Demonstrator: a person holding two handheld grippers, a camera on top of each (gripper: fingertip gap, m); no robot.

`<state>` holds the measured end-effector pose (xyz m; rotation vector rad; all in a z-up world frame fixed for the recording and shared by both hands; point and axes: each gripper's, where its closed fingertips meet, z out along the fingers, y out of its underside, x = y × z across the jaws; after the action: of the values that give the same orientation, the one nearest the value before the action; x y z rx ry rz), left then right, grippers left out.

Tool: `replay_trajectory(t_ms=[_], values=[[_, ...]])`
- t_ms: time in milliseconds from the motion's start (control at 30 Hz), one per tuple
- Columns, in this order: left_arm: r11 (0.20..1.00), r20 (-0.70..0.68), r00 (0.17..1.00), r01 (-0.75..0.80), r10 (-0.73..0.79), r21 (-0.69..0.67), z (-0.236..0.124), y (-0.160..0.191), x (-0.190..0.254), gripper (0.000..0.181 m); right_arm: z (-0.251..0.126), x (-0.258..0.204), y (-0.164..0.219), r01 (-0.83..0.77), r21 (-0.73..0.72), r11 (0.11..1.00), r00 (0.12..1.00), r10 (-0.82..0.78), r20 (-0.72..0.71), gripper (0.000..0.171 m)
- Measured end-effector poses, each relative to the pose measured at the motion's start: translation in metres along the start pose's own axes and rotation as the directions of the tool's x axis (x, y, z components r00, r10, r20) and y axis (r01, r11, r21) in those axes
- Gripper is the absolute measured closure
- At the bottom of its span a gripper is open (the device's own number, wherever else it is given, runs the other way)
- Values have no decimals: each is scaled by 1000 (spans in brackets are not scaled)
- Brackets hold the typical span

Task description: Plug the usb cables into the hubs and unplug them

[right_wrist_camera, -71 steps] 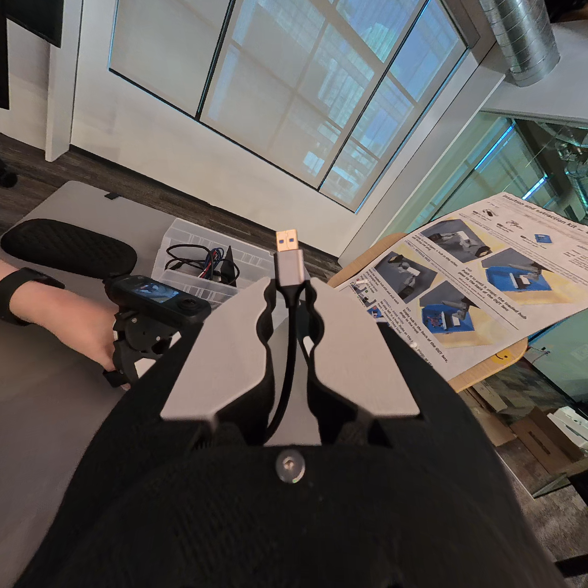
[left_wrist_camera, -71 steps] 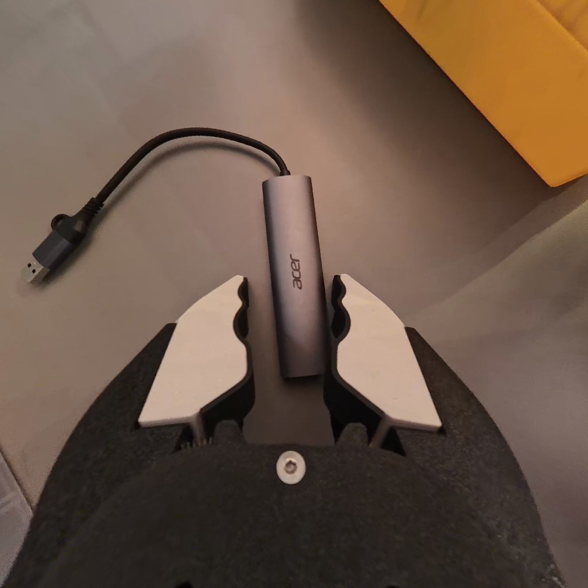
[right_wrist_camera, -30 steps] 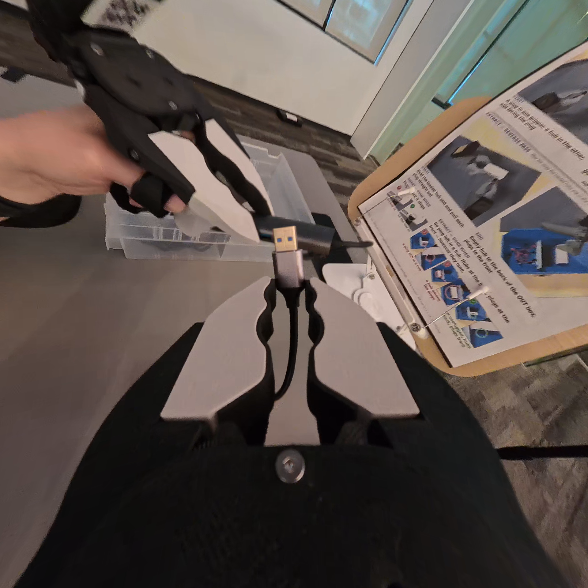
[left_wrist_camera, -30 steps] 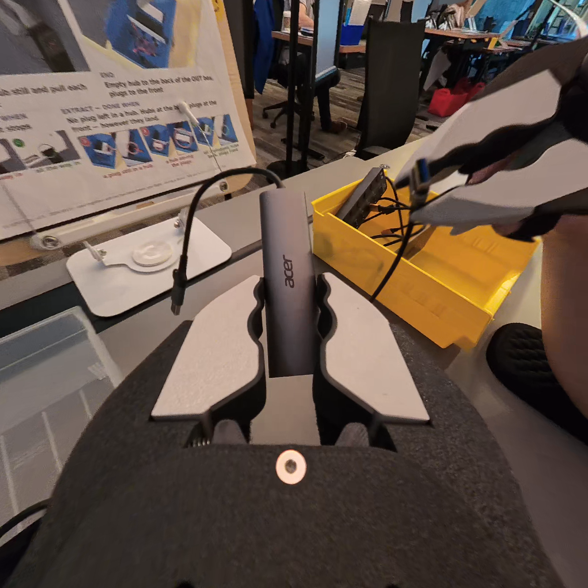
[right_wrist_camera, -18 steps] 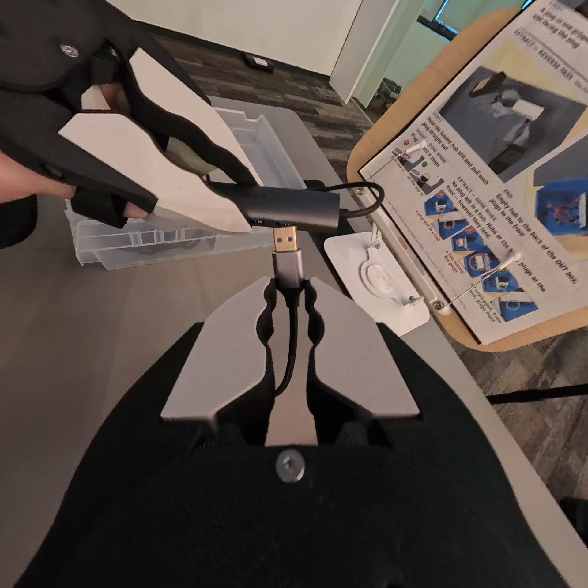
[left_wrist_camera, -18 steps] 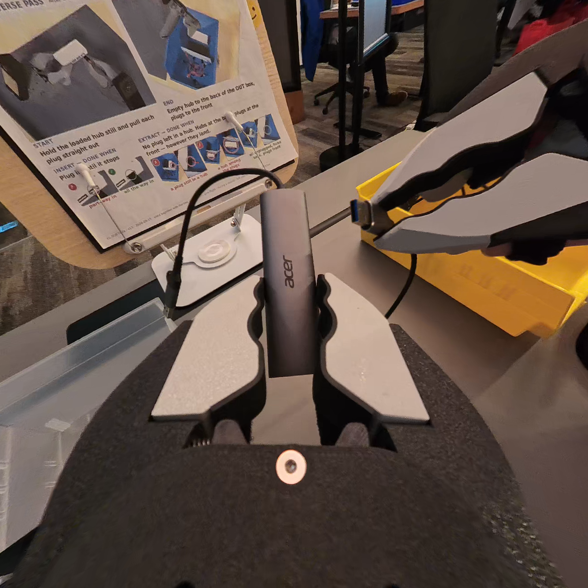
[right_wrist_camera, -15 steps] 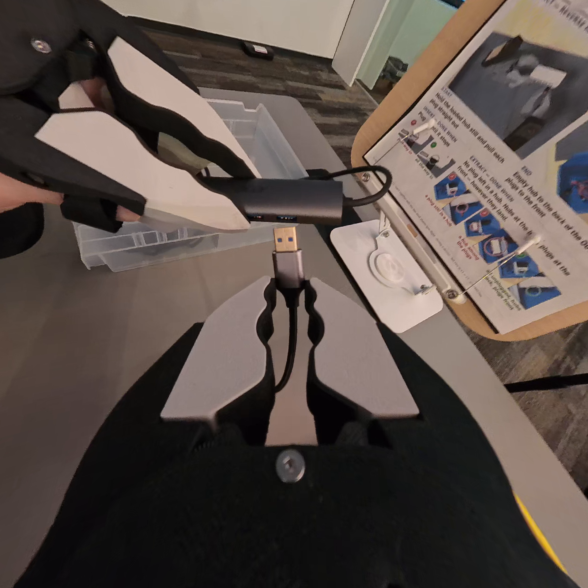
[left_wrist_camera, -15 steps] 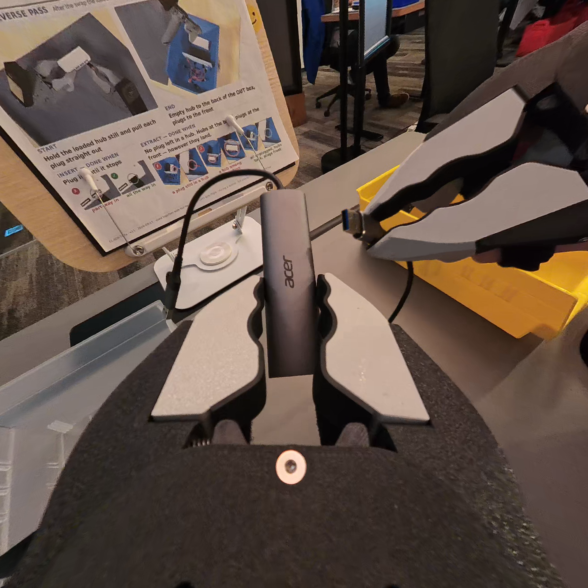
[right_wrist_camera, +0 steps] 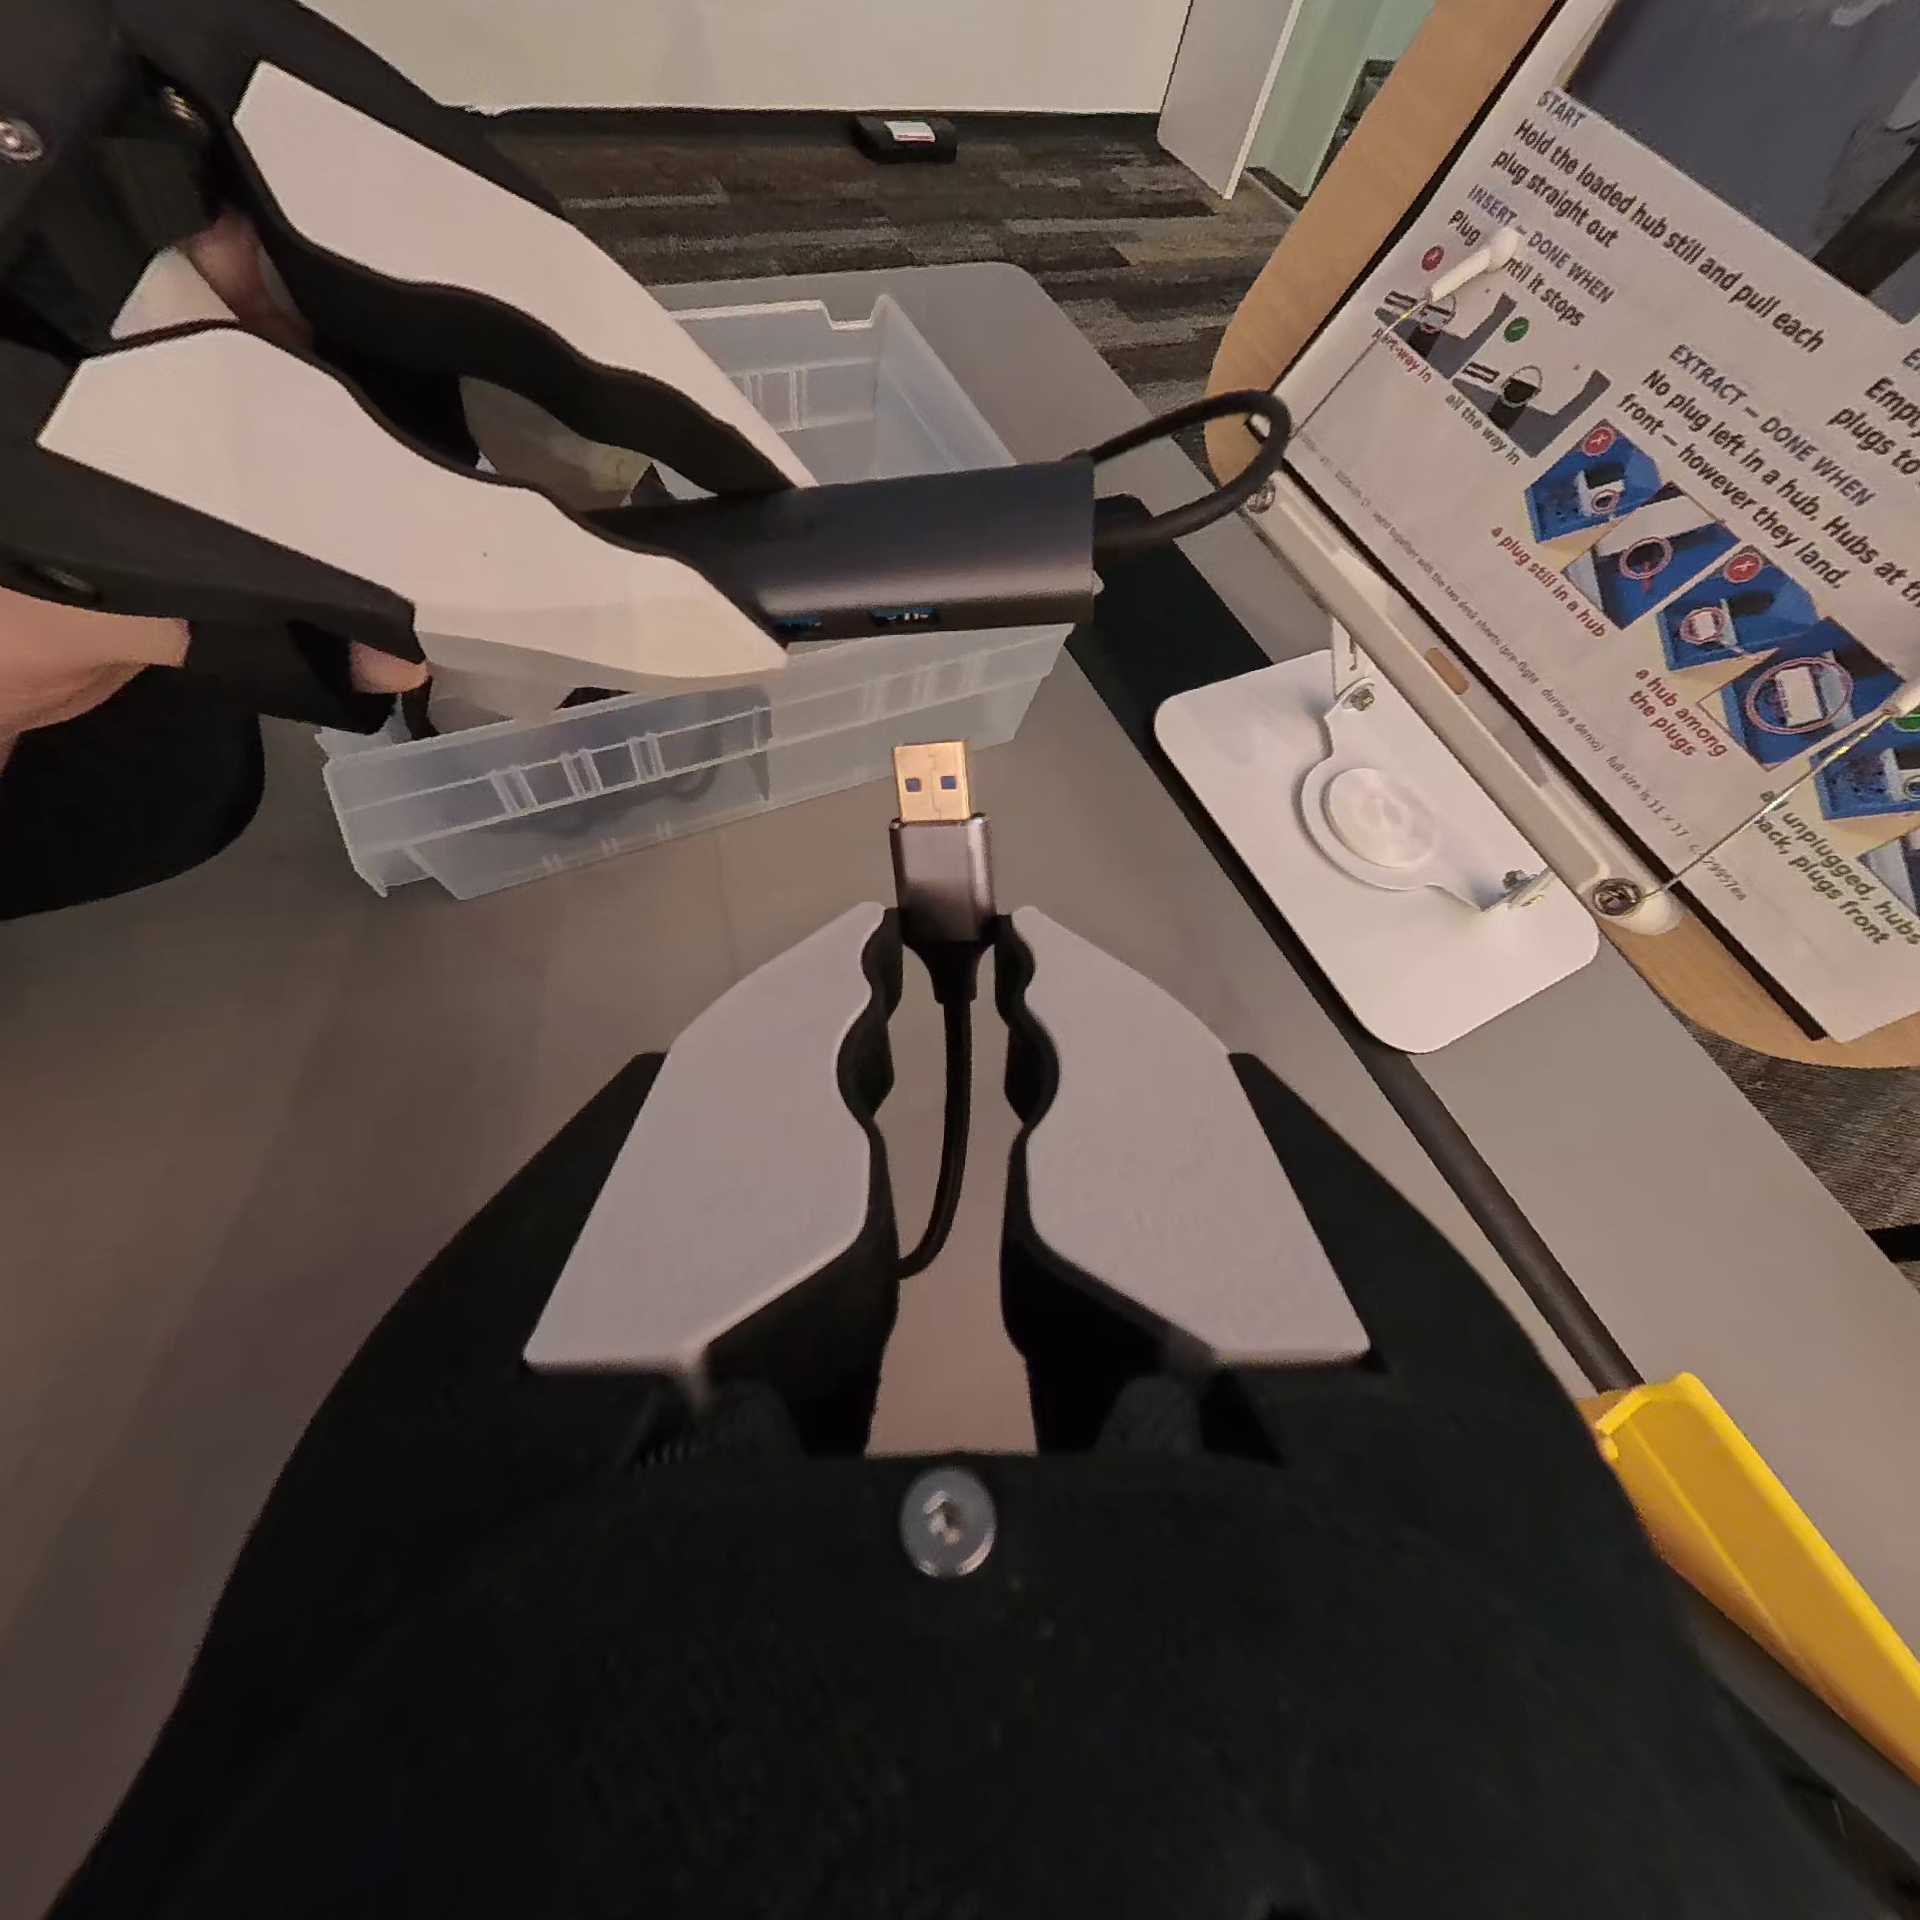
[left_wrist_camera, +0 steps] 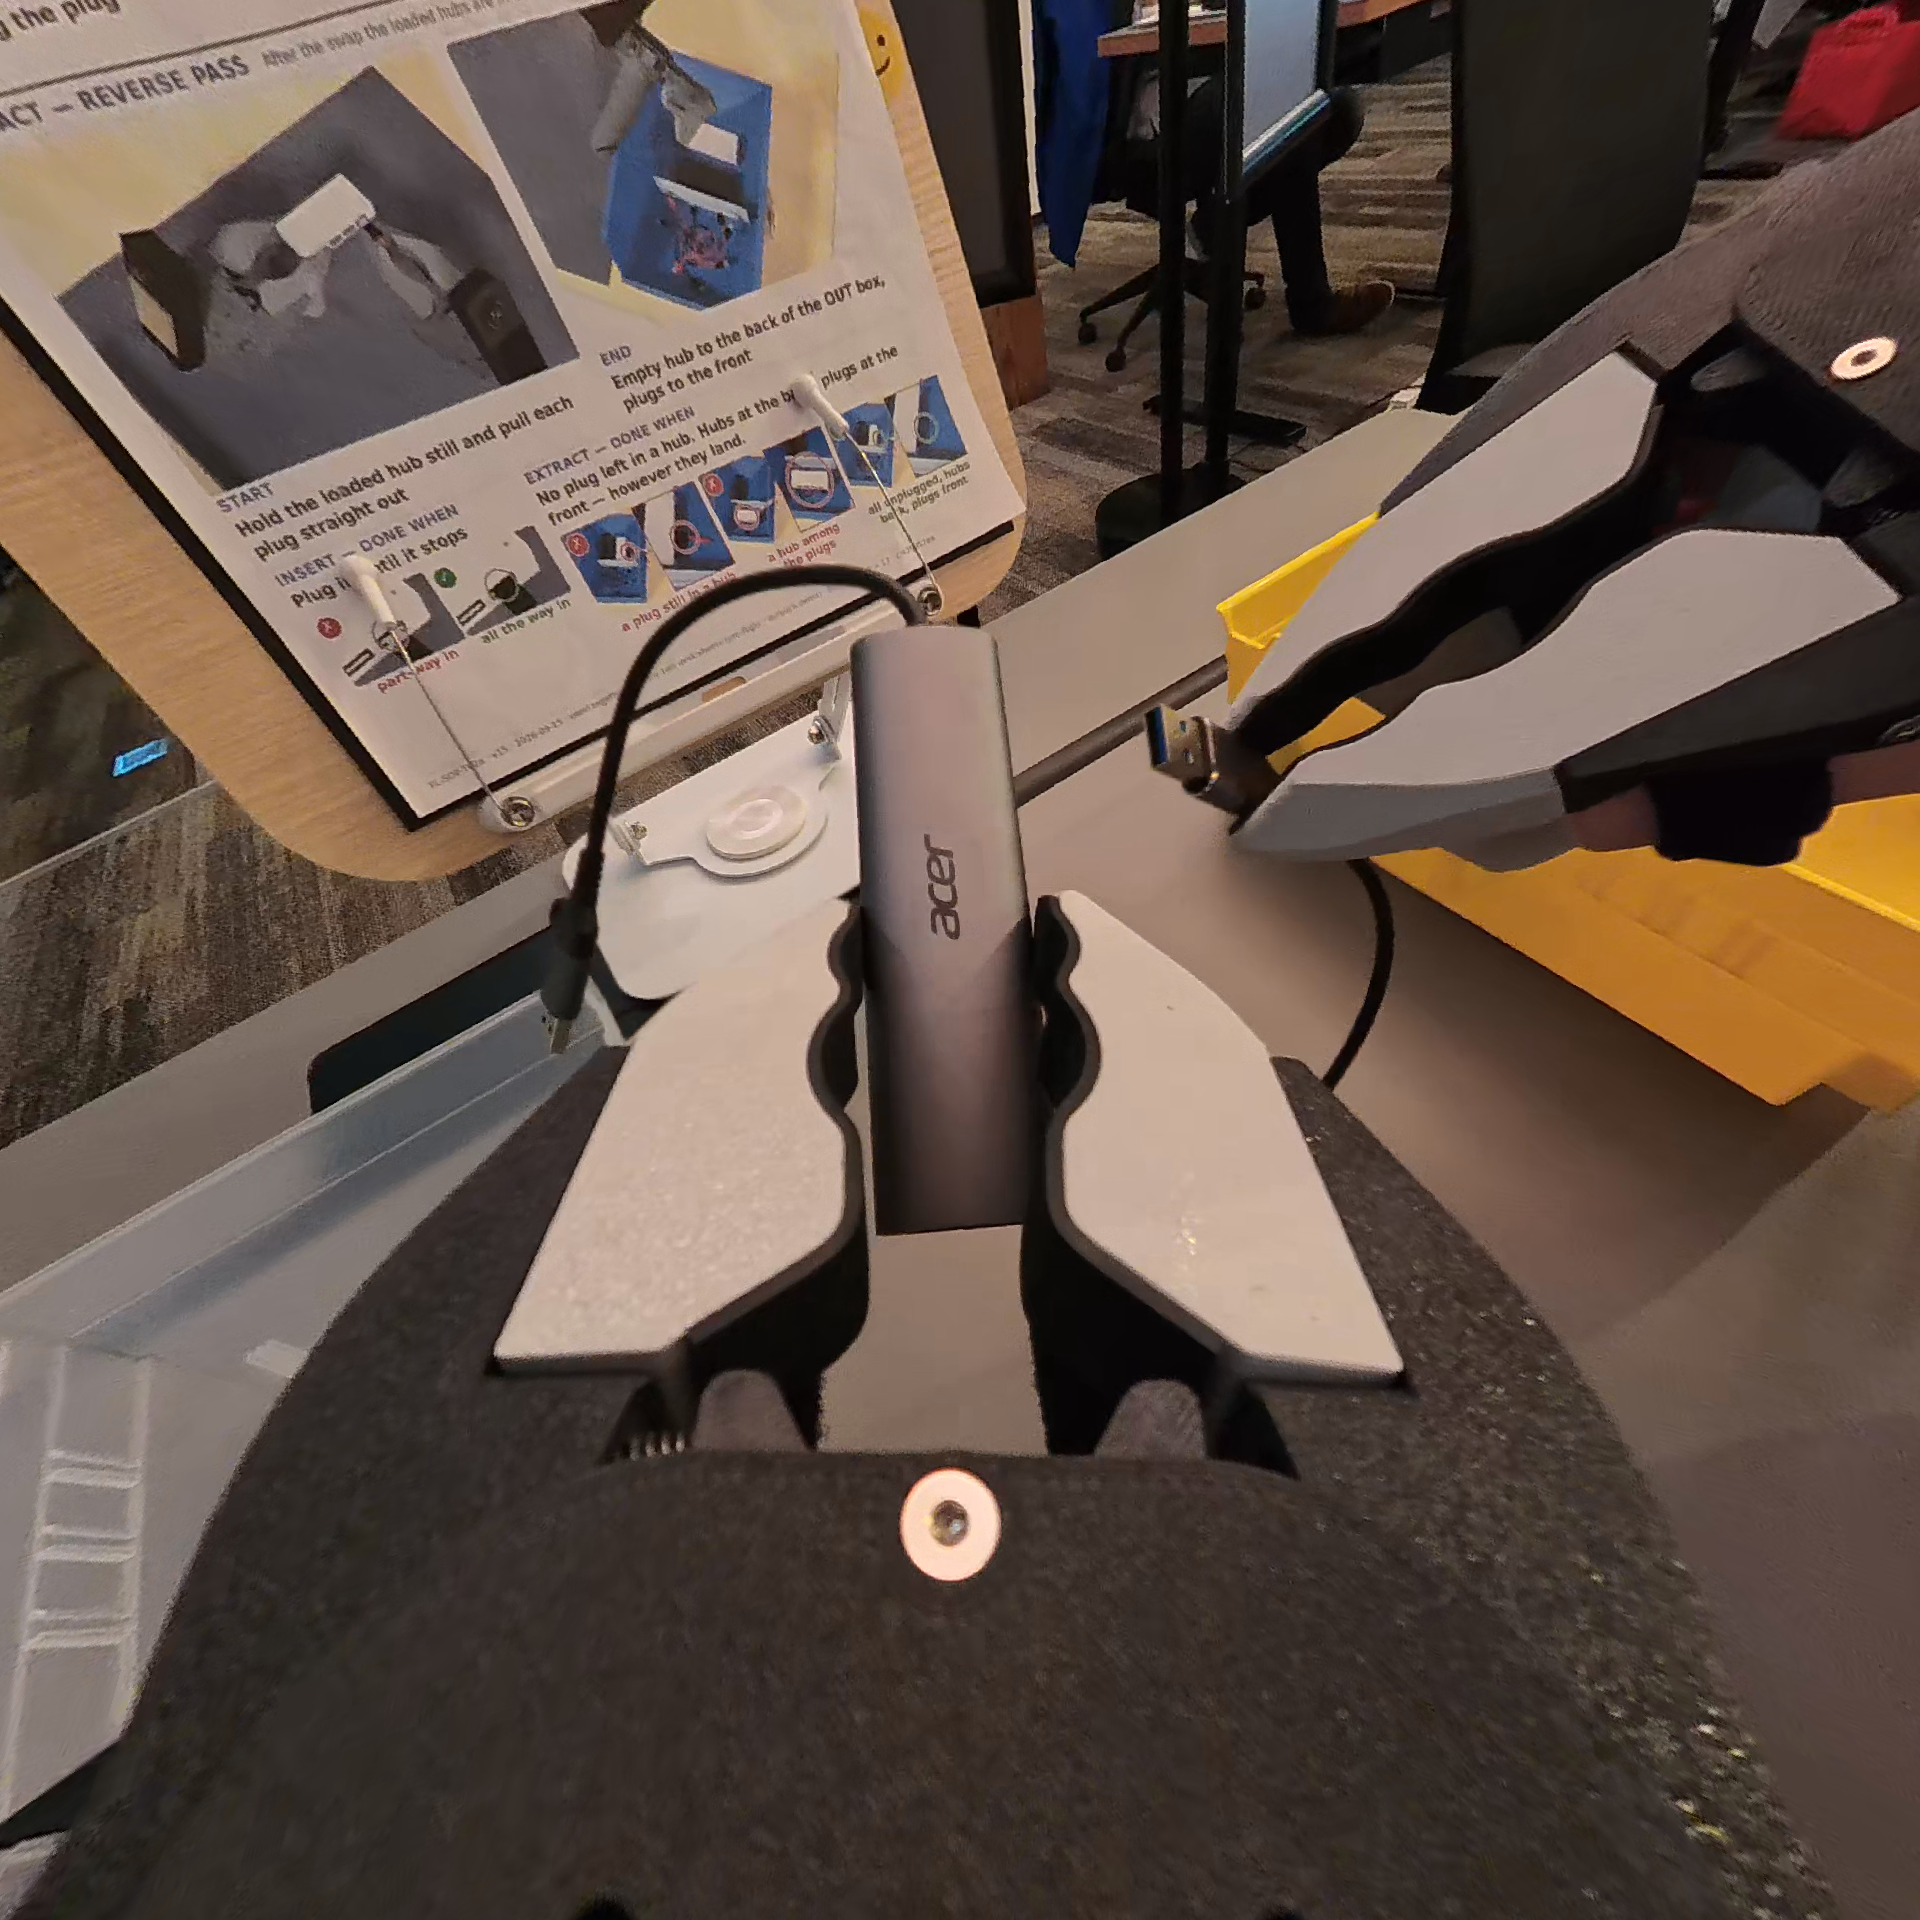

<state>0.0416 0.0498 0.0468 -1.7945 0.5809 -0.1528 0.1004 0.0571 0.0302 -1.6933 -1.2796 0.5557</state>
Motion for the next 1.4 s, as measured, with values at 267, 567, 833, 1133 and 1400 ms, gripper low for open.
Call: replay_trajectory(t_ms=[267, 567, 833, 1133, 1400], values=[[996, 12, 996, -92, 92, -2, 5, -4, 17, 150, -8, -5, 2, -87, -61, 994, 996, 85, -21, 154], [985, 8, 985, -171, 171, -13, 13, -2, 30, 150, -5, -6, 18, -156, -153, 976, 987, 158, 4, 154], [976, -1, 976, -218, 218, -25, 17, 1, 38, 150, -5, -3, 24, -176, -178, 968, 984, 180, 7, 154], [969, -3, 970, -243, 243, -46, 21, 5, 42, 150, -2, -4, 34, -193, -226, 955, 979, 202, 17, 154], [948, 14, 950, -310, 312, -75, 25, 9, 45, 150, -2, -3, 39, -223, -248, 943, 971, 238, 33, 154]])
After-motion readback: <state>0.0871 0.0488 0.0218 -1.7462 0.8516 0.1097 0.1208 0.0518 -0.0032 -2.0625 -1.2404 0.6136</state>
